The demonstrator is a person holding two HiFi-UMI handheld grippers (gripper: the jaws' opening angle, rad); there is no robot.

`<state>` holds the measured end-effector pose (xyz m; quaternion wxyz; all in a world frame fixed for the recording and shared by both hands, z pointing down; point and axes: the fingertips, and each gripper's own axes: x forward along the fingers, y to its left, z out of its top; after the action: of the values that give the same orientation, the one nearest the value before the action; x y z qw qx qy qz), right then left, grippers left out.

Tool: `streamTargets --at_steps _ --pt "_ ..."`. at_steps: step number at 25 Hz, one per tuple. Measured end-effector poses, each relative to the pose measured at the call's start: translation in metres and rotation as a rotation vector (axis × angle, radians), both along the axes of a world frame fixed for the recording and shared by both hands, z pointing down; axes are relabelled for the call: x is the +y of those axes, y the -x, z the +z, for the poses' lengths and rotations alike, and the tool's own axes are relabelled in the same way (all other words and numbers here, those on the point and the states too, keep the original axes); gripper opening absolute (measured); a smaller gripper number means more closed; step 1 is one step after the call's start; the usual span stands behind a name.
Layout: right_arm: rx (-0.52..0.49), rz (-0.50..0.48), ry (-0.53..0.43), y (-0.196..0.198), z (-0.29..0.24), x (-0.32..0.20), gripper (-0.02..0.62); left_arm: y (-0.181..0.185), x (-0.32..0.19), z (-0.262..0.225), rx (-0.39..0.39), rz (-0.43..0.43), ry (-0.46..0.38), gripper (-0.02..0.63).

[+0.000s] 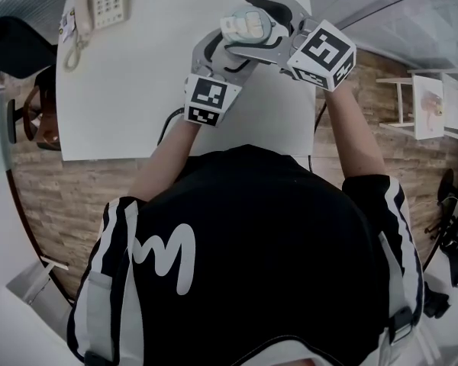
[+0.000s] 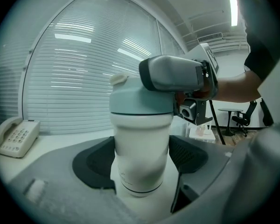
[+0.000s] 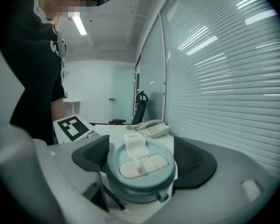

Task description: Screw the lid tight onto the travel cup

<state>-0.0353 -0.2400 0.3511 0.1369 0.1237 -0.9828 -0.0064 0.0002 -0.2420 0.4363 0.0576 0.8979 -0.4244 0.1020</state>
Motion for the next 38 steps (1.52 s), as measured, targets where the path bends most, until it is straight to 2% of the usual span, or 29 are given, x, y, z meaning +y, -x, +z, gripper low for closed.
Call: streamTargets --at_steps 12,20,24,26,28,30,33,36,38 --pt "-0.034 0.388 -0.031 -0.007 0.0 -0.012 0.428 0.0 0.0 0.0 -0.001 -0.001 0.001 0.37" --pt "-0.045 0.559 -0.038 -0.011 0.0 -0.017 0.428 0.0 0.0 0.0 -0.002 -0.005 0.001 0.37" --pt "-0.04 0.592 -0.034 -0.011 0.001 -0.018 0.428 0.0 -0.001 0.001 -0.005 -0.005 0.001 0.37" --pt "-0.027 0.555 -0.022 -0.009 0.003 -0.016 0.427 0.0 0.0 0.001 -0.005 -0.005 0.001 0.37" --pt "-0.024 0.465 -0.01 -0.007 0.002 -0.01 0.442 -0.001 0.001 0.001 -0.004 -0.004 0.001 0.37" --pt "-0.058 0.342 -0.007 -0.007 -0.005 -0.005 0.464 -0.001 0.0 0.0 -0.003 -0.001 -0.001 0.37" --pt "-0.081 0.105 0.039 -0.008 -0.012 0.002 0.476 -0.001 0.0 0.0 -0.004 0.001 -0.003 0.37" --pt "-0.012 -0.115 0.071 -0.009 -0.008 0.008 0.476 -0.002 0.001 0.001 -0.006 0.003 -0.003 0.37" --pt "0.04 -0.199 0.083 -0.008 -0.002 0.008 0.476 -0.002 0.001 0.0 -0.008 0.003 -0.002 0.37"
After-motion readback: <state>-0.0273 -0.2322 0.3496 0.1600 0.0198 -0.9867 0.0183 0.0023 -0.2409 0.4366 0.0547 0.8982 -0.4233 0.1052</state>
